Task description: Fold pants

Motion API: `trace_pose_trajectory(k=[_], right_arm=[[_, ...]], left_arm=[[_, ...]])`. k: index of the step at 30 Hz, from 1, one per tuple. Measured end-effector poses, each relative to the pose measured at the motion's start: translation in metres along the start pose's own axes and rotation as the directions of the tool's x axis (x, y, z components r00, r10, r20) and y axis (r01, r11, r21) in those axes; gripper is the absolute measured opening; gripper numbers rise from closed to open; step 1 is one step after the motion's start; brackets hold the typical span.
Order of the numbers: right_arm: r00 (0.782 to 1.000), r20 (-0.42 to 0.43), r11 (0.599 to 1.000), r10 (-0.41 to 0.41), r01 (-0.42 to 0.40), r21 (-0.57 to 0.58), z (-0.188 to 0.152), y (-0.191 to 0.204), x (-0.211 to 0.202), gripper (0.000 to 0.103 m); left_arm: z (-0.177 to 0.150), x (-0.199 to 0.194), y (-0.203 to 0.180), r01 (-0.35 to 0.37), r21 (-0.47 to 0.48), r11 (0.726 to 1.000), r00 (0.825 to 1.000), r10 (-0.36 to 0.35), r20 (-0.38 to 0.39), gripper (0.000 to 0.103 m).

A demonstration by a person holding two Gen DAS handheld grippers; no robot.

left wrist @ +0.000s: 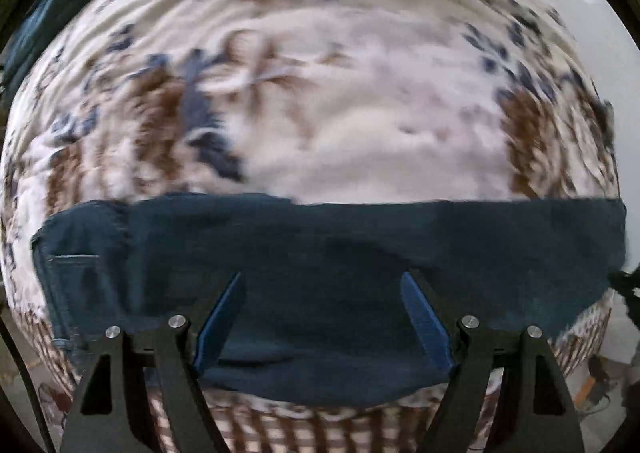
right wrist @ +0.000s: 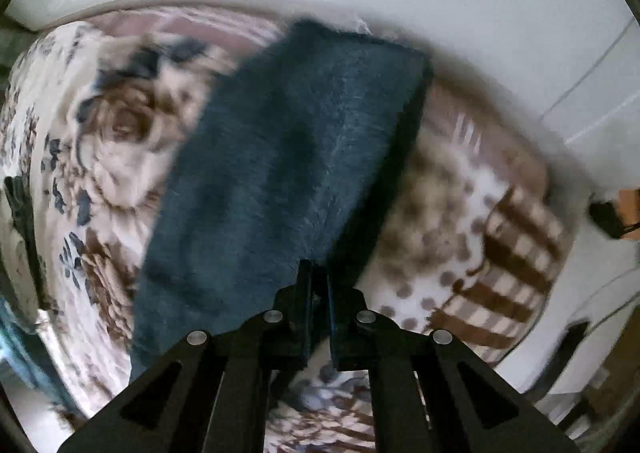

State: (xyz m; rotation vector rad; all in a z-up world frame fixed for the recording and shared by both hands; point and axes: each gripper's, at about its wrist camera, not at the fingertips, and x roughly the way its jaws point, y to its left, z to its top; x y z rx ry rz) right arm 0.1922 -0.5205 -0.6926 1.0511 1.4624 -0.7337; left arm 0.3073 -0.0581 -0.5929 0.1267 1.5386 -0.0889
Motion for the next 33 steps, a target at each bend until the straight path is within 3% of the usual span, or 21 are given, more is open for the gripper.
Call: trace_pose_trajectory(k=[3, 5, 6, 7, 10, 11, 12, 13, 16, 19, 22, 26, 27, 29, 30, 33], right_arm=[[0.997, -0.024, 0.997, 0.073, -0.072, 0.015, 0.003, -0.011, 0.007, 0.012], [0.997, 0.02, 0.997, 0.077, -0.077, -0.01, 0.005, -0.014, -0.003, 0.036], [0.994, 0.044, 0.995, 0.1, -0.099, -0.013, 0.006, -0.015, -0.006, 0.057], [0.992, 0.048, 0.993, 0.117, -0.116, -0.01, 0.009, -0.015, -0.006, 0.07], [0.989, 0.02, 0.989, 0.15, -0.15, 0.003, 0.021, -0.011, 0.005, 0.07], [0.99, 0.012, 0.99, 0.14, -0.14, -0.001, 0.025, -0.008, 0.009, 0.064], [0.995, 0.023, 0.995, 0.1, -0.1, -0.013, 0.024, -0.004, 0.013, 0.031], [0.998, 0.051, 0.998, 0.047, -0.045, -0.042, 0.022, 0.0, 0.011, 0.016], [0.991, 0.13, 0.992, 0.037, -0.022, -0.122, 0.01, 0.013, -0.006, 0.011], [0.985, 0.163, 0.996, 0.055, -0.043, -0.075, 0.004, 0.003, -0.013, 0.005], [0.994, 0.094, 0.999, 0.052, -0.051, -0.012, 0.012, -0.017, 0.01, 0.005], [0.996, 0.074, 0.992, 0.042, -0.033, -0.118, 0.016, 0.002, 0.001, 0.009], [0.998, 0.061, 0.99, 0.01, -0.002, -0.141, 0.016, 0.01, -0.003, 0.016], [0.998, 0.059, 0.983, 0.003, 0.008, -0.183, 0.009, 0.027, -0.015, 0.042], [0.997, 0.071, 0.979, -0.003, 0.017, -0.201, 0.004, 0.031, -0.022, 0.062], [0.993, 0.119, 0.946, -0.007, 0.045, -0.32, -0.036, 0.067, -0.046, 0.066]], left_arm=[[0.003, 0.007, -0.028, 0.01, 0.048, 0.999, 1.0, -0.01, 0.0, 0.079], [0.004, 0.008, -0.043, 0.008, 0.076, 0.997, 1.0, -0.008, 0.011, 0.079], [0.005, 0.009, -0.052, 0.001, 0.094, 0.996, 1.0, -0.002, 0.016, 0.079], [0.005, 0.009, -0.058, -0.002, 0.104, 0.995, 1.0, 0.0, 0.019, 0.079], [0.008, 0.01, -0.075, -0.001, 0.129, 0.992, 1.0, -0.002, 0.026, 0.079], [0.009, 0.01, -0.079, -0.001, 0.136, 0.991, 1.0, -0.003, 0.027, 0.079], [0.009, 0.009, -0.081, -0.001, 0.14, 0.99, 1.0, -0.003, 0.028, 0.079], [0.01, 0.008, -0.084, -0.002, 0.145, 0.989, 1.0, -0.002, 0.03, 0.079], [0.01, 0.004, -0.088, -0.007, 0.154, 0.988, 0.999, 0.001, 0.042, 0.079], [0.008, 0.003, -0.085, -0.022, 0.16, 0.987, 0.999, 0.013, 0.052, 0.079], [0.006, 0.004, -0.081, -0.029, 0.153, 0.988, 0.998, 0.021, 0.051, 0.079], [-0.005, -0.004, -0.058, -0.04, 0.135, 0.99, 0.997, 0.03, 0.073, 0.079], [-0.003, -0.003, -0.051, -0.043, 0.129, 0.991, 0.996, 0.033, 0.079, 0.079], [-0.004, -0.017, -0.029, -0.015, 0.087, 0.996, 0.993, 0.005, 0.114, 0.079], [-0.004, -0.022, -0.018, -0.011, 0.069, 0.998, 0.992, 0.002, 0.128, 0.079], [-0.015, -0.044, 0.035, 0.051, -0.016, 0.999, 0.981, -0.047, 0.188, 0.079]])
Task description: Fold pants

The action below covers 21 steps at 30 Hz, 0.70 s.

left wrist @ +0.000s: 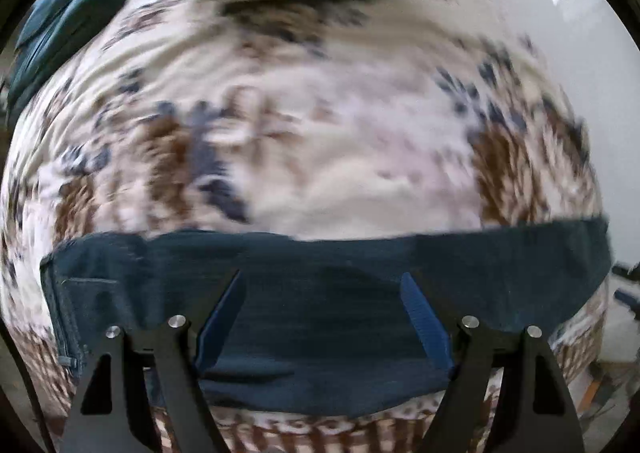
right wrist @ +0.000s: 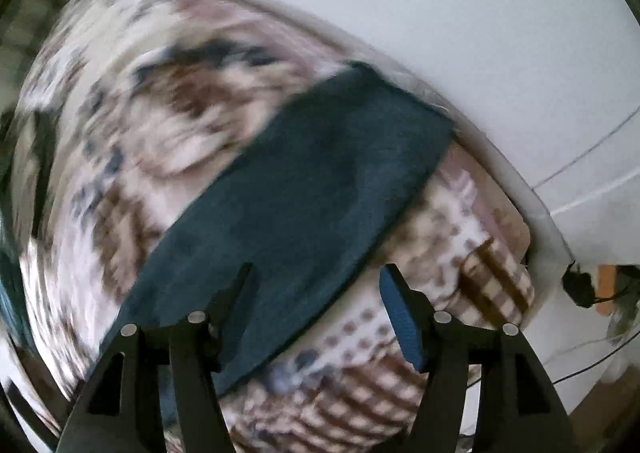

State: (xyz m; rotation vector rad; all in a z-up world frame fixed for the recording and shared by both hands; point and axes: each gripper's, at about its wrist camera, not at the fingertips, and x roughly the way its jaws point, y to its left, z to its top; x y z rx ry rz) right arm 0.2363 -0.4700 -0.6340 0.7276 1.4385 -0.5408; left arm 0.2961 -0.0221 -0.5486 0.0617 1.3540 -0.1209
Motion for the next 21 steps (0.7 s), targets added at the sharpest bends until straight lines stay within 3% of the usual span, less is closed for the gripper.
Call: trace_pose_trajectory(k=[2, 6, 7, 11, 13, 17, 18, 19, 20, 21], right_arm=[[0.999, -0.008, 0.996, 0.032, -0.033, -0.08, -0.023, 0.037, -0.007, 0.066], [0.983, -0.095, 0.973, 0.154, -0.168, -0.161, -0.091, 0.12, 0.004, 0.066], [0.972, -0.146, 0.966, 0.186, -0.208, -0.153, -0.111, 0.142, 0.011, 0.066], [0.891, -0.341, 0.931, 0.3, -0.352, -0.1, -0.187, 0.211, 0.04, 0.066], [0.858, -0.4, 0.923, 0.323, -0.378, -0.065, -0.221, 0.242, 0.06, 0.066], [0.837, -0.448, 0.936, 0.315, -0.352, 0.0, -0.266, 0.277, 0.092, 0.065], [0.834, -0.45, 0.938, 0.318, -0.347, 0.019, -0.272, 0.282, 0.099, 0.063], [0.83, -0.447, 0.935, 0.335, -0.352, 0.047, -0.277, 0.289, 0.11, 0.049], [0.826, -0.442, 0.931, 0.349, -0.358, 0.066, -0.282, 0.29, 0.114, 0.039], [0.829, -0.436, 0.932, 0.349, -0.355, 0.071, -0.287, 0.294, 0.118, 0.021]], left_arm=[[-0.005, -0.011, 0.045, 0.006, -0.072, 0.997, 1.0, -0.006, 0.002, 0.095], [-0.036, -0.033, 0.162, -0.064, -0.242, 0.968, 0.998, 0.059, -0.028, 0.096], [-0.043, -0.035, 0.188, -0.073, -0.281, 0.957, 0.997, 0.064, -0.041, 0.096], [-0.074, -0.029, 0.288, -0.102, -0.426, 0.899, 0.992, 0.061, -0.11, 0.095], [-0.092, -0.011, 0.325, -0.071, -0.479, 0.875, 0.987, -0.009, -0.162, 0.094], [-0.127, 0.029, 0.351, 0.067, -0.592, 0.803, 0.951, -0.232, -0.207, 0.094], [-0.132, 0.037, 0.349, 0.098, -0.611, 0.785, 0.94, -0.275, -0.202, 0.094], [-0.135, 0.042, 0.347, 0.117, -0.616, 0.779, 0.933, -0.299, -0.202, 0.094], [-0.137, 0.046, 0.343, 0.123, -0.61, 0.783, 0.932, -0.302, -0.201, 0.094], [-0.137, 0.047, 0.334, 0.106, -0.581, 0.807, 0.942, -0.269, -0.202, 0.094]])
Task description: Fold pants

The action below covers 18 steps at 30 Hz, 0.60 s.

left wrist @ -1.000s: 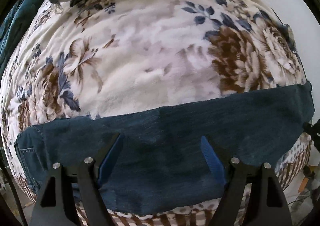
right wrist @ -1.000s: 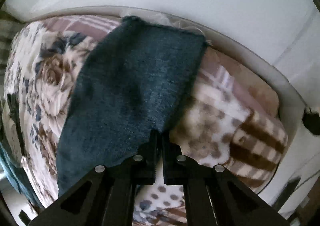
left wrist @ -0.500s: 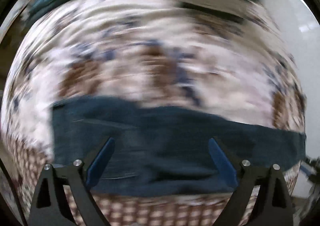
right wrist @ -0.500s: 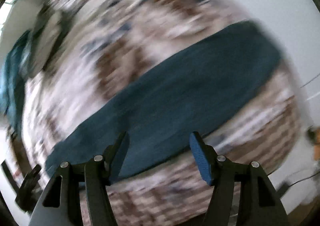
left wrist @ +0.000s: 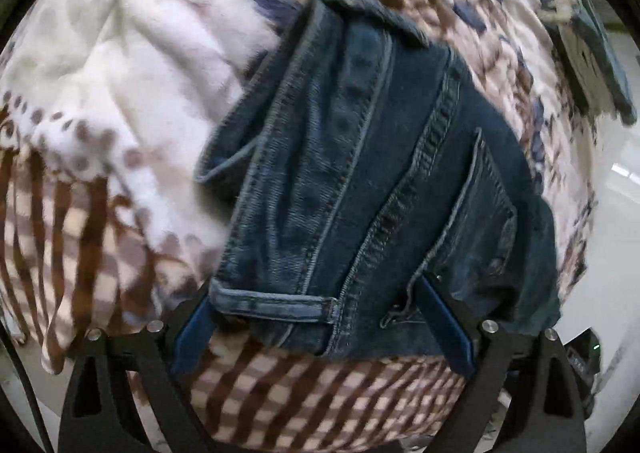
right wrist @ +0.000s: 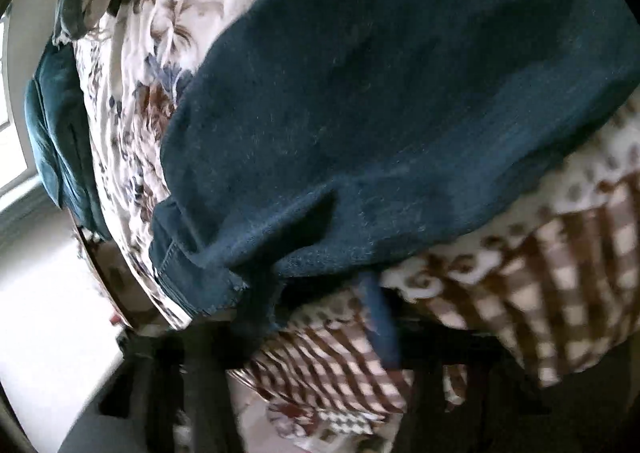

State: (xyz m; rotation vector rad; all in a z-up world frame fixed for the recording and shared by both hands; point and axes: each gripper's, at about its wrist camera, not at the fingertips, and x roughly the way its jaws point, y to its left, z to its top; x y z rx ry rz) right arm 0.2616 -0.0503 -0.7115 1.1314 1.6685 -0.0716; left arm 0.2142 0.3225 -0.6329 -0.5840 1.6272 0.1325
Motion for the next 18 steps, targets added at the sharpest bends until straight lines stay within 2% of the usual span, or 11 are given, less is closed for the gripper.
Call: trace_pose_trajectory(k=[1, 3, 4, 5, 7, 9, 13, 15, 18], right_arm=[[1.0, 0.012, 1.0, -0.013, 0.013, -0.002, -0.002, -0.001, 0.002, 0.012], [0.998, 0.062, 1.0, -0.017, 0.018, -0.009, -0.006, 0.005, 0.005, 0.007], [0.996, 0.079, 0.999, -0.034, 0.035, -0.02, -0.007, 0.014, 0.009, 0.004], [0.995, 0.094, 0.999, -0.038, 0.041, -0.028, -0.011, 0.016, 0.006, 0.004], [0.992, 0.113, 0.997, -0.047, 0.053, -0.055, -0.016, 0.023, -0.002, 0.003], [0.991, 0.118, 0.995, -0.057, 0.066, -0.073, -0.024, 0.028, -0.007, 0.003], [0.99, 0.043, 0.986, -0.131, 0.135, -0.096, -0.027, 0.002, -0.01, 0.003], [0.983, -0.016, 0.976, -0.185, 0.182, -0.12, -0.026, -0.004, 0.01, 0.003], [0.985, -0.085, 0.986, -0.15, 0.143, -0.088, -0.022, -0.015, 0.017, 0.005]], left_arm=[[-0.002, 0.0, -0.003, -0.016, 0.018, 1.0, 1.0, 0.015, 0.023, 0.092], [-0.006, 0.0, -0.005, -0.049, 0.042, 0.998, 0.996, 0.046, 0.071, 0.068], [-0.008, -0.001, -0.006, -0.083, 0.06, 0.995, 0.993, 0.077, 0.086, 0.045], [-0.008, -0.004, -0.006, -0.092, 0.078, 0.993, 0.992, 0.085, 0.096, 0.037], [-0.009, -0.016, -0.006, -0.145, 0.113, 0.983, 0.983, 0.129, 0.132, 0.029], [-0.009, -0.028, -0.006, -0.219, 0.168, 0.961, 0.966, 0.189, 0.175, 0.028], [-0.005, -0.026, -0.003, -0.27, 0.232, 0.934, 0.957, 0.235, 0.168, 0.028], [-0.007, -0.02, -0.007, -0.287, 0.255, 0.924, 0.954, 0.251, 0.163, 0.028], [-0.005, -0.008, -0.016, -0.287, 0.257, 0.923, 0.957, 0.261, 0.13, 0.032]])
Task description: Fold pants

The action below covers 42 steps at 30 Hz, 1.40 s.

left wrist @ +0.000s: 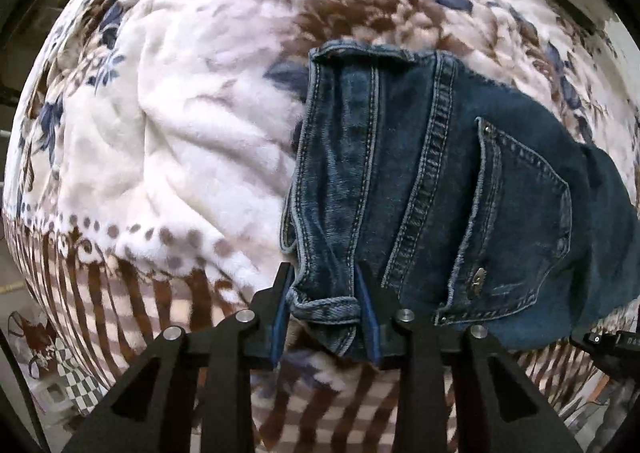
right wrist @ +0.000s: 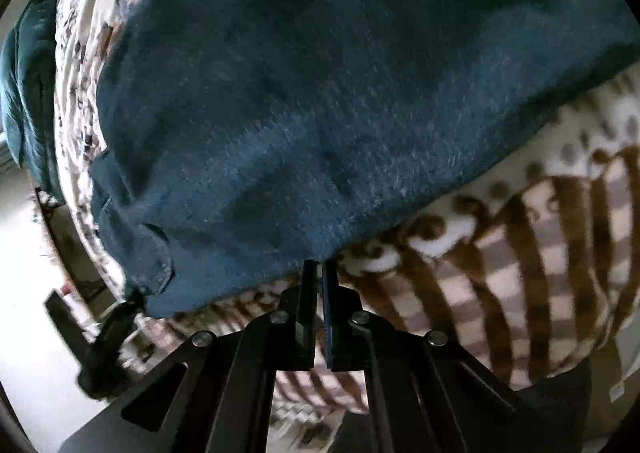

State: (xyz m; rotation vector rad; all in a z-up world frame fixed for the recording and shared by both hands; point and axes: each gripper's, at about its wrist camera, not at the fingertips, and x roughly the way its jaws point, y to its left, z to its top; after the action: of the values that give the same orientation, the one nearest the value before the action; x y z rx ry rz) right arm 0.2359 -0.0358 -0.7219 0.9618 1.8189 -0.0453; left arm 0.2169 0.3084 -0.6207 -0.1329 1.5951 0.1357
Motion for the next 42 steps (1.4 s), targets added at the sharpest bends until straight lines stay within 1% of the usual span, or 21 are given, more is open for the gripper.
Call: trace_pose_trajectory(k=[2, 4, 6, 7, 8, 11, 15, 19, 21, 22, 23, 24, 25, 26, 27, 28, 32, 36, 39, 41, 42], right_arm=[[0.998, -0.004, 0.998, 0.058, -0.057, 0.03, 0.001, -0.002, -0.01, 0.009], [0.998, -0.001, 0.997, 0.057, -0.057, 0.046, -0.002, -0.002, -0.028, 0.039], [1.0, 0.026, 1.0, 0.009, -0.009, -0.011, -0.006, 0.01, -0.049, 0.052], [0.999, 0.044, 0.998, -0.012, 0.015, -0.065, -0.006, 0.022, -0.059, 0.054], [0.998, 0.05, 0.992, -0.037, 0.042, -0.118, -0.004, 0.035, -0.066, 0.054], [0.996, 0.055, 0.957, -0.064, 0.077, -0.279, 0.01, 0.084, -0.069, 0.054], [0.985, 0.096, 0.901, -0.141, 0.168, -0.401, 0.046, 0.144, -0.053, 0.054], [0.967, 0.141, 0.832, -0.211, 0.254, -0.494, 0.083, 0.194, -0.027, 0.054], [0.948, 0.158, 0.792, -0.275, 0.317, -0.523, 0.101, 0.211, -0.015, 0.054], [0.94, 0.154, 0.771, -0.306, 0.339, -0.539, 0.106, 0.215, -0.006, 0.054], [0.93, 0.142, 0.748, -0.338, 0.357, -0.559, 0.111, 0.22, 0.003, 0.054], [0.927, 0.138, 0.737, -0.349, 0.362, -0.571, 0.114, 0.221, 0.007, 0.054], [0.924, 0.135, 0.722, -0.359, 0.366, -0.587, 0.115, 0.222, 0.01, 0.051], [0.921, 0.136, 0.705, -0.364, 0.368, -0.606, 0.115, 0.223, 0.011, 0.046], [0.921, 0.14, 0.69, -0.364, 0.368, -0.623, 0.114, 0.223, 0.011, 0.028], [0.927, 0.129, 0.69, -0.353, 0.351, -0.633, 0.113, 0.222, 0.01, 0.015], [0.928, 0.19, 0.683, -0.321, 0.366, -0.632, 0.104, 0.223, 0.001, 0.008], [0.948, 0.17, 0.774, -0.269, 0.318, -0.547, 0.108, 0.208, -0.009, 0.005], [0.982, 0.026, 0.844, -0.187, 0.174, -0.508, 0.124, 0.197, -0.016, 0.016], [0.985, 0.009, 0.85, -0.17, 0.151, -0.505, 0.129, 0.193, -0.028, 0.029], [0.985, 0.022, 0.844, -0.172, 0.159, -0.512, 0.129, 0.193, -0.033, 0.045]], left_arm=[[0.001, -0.006, 0.009, 0.034, -0.032, 0.999, 0.999, -0.035, -0.017, 0.036], [-0.005, -0.03, 0.022, 0.089, -0.097, 0.991, 0.996, -0.088, 0.013, 0.04], [-0.007, -0.055, 0.03, 0.129, -0.142, 0.981, 0.991, -0.121, 0.063, 0.049], [-0.003, -0.067, 0.033, 0.152, -0.157, 0.976, 0.986, -0.139, 0.092, 0.066], [0.003, -0.072, 0.034, 0.163, -0.162, 0.973, 0.984, -0.148, 0.102, 0.074], [0.044, -0.065, 0.035, 0.223, -0.151, 0.963, 0.971, -0.206, 0.118, 0.074], [0.11, -0.016, 0.032, 0.309, -0.169, 0.936, 0.951, -0.309, 0.03, 0.074], [0.131, 0.024, 0.018, 0.31, -0.168, 0.936, 0.943, -0.325, -0.067, 0.076], [0.127, 0.028, 0.015, 0.323, -0.181, 0.929, 0.939, -0.338, -0.059, 0.074], [0.126, 0.026, 0.012, 0.313, -0.173, 0.934, 0.945, -0.325, -0.044, 0.065], [0.124, 0.021, 0.009, 0.305, -0.153, 0.94, 0.95, -0.312, -0.022, 0.05], [0.12, 0.01, 0.0, 0.269, -0.093, 0.959, 0.963, -0.269, 0.015, 0.044], [0.117, 0.003, -0.006, 0.213, -0.049, 0.976, 0.977, -0.211, 0.043, 0.019], [0.113, -0.004, -0.012, 0.166, 0.001, 0.986, 0.984, -0.166, 0.068, 0.019], [0.105, -0.013, -0.015, 0.131, 0.052, 0.99, 0.986, -0.136, 0.1, 0.019], [0.099, -0.016, -0.014, 0.112, 0.07, 0.991, 0.987, -0.119, 0.109, 0.018], [0.089, -0.002, 0.006, 0.11, 0.037, 0.993, 0.992, -0.112, 0.056, 0.019], [0.09, 0.004, 0.009, 0.108, 0.043, 0.993, 0.992, -0.11, 0.053, 0.019], [0.099, 0.005, 0.018, 0.162, -0.021, 0.987, 0.985, -0.16, 0.067, 0.021], [0.102, 0.007, 0.029, 0.186, -0.069, 0.98, 0.982, -0.182, 0.058, 0.034], [0.103, 0.011, 0.036, 0.189, -0.1, 0.977, 0.982, -0.186, 0.036, 0.039]])
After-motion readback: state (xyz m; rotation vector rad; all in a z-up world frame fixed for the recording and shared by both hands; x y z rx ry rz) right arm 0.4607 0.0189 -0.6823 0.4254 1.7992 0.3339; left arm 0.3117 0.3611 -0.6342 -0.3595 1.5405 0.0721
